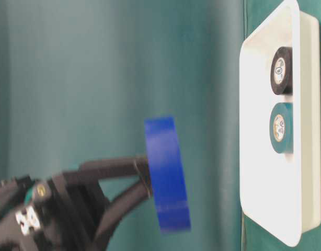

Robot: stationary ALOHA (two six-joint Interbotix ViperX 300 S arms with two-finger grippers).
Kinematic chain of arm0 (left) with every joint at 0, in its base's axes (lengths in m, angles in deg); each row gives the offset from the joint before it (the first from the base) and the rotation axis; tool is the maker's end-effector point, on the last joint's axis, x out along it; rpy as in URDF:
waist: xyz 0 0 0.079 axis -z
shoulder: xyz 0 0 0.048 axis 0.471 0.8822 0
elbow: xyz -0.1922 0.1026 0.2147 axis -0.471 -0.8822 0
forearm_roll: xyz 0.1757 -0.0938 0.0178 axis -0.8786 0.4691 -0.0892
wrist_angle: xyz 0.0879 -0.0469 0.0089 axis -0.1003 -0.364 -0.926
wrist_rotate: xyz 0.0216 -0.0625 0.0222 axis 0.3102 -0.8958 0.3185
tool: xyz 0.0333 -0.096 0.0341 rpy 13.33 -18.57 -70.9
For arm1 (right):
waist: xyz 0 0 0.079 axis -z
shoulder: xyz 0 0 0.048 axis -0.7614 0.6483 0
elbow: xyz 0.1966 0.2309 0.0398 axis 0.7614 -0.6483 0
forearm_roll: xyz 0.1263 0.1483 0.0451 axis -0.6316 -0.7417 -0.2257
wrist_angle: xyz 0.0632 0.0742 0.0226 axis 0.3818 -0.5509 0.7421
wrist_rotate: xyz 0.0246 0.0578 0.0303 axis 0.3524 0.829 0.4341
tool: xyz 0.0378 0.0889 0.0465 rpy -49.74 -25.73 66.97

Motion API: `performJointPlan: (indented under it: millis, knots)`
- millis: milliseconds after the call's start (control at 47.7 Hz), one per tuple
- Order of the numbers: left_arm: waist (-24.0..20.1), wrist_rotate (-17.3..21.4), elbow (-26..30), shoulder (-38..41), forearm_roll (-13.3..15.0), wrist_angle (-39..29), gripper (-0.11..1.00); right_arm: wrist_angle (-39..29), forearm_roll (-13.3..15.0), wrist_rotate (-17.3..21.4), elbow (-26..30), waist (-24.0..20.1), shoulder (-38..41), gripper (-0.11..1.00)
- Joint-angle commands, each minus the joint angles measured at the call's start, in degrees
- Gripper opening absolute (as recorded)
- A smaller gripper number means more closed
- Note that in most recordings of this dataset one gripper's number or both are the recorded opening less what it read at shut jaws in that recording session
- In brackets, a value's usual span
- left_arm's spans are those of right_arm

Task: Pick up the tape from a random location and place it into the white case.
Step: 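Lift the blue tape and carry it to the tray's left end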

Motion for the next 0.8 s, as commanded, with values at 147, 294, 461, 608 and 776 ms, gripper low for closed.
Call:
performJointPlan:
  millis: [147, 294, 461, 608, 776]
  knots:
    - [0.3, -0.1, -5.4, -7.0, 0.0, 1.4, 0.23, 0.3, 0.1, -0.1, 1.4, 0.0, 0.3, 0.89]
    - [0.3, -0.1, -9.4, -10.6, 0.0, 4.2, 0.23, 0.2, 0.1, -0.1, 1.4, 0.0, 0.3, 0.89]
    - [0.3, -0.1, -11.6, -12.2, 0.0, 6.1, 0.23, 0.3, 0.1, -0.1, 1.5, 0.0, 0.3, 0.89]
    - [0.3, -0.1, -11.4, -12.0, 0.0, 6.1, 0.23, 0.3, 0.1, -0.1, 1.5, 0.0, 0.3, 0.89]
    - [0.3, -0.1, -11.3, -12.0, 0.0, 6.3, 0.23, 0.2, 0.1, -0.1, 1.5, 0.0, 0.3, 0.89]
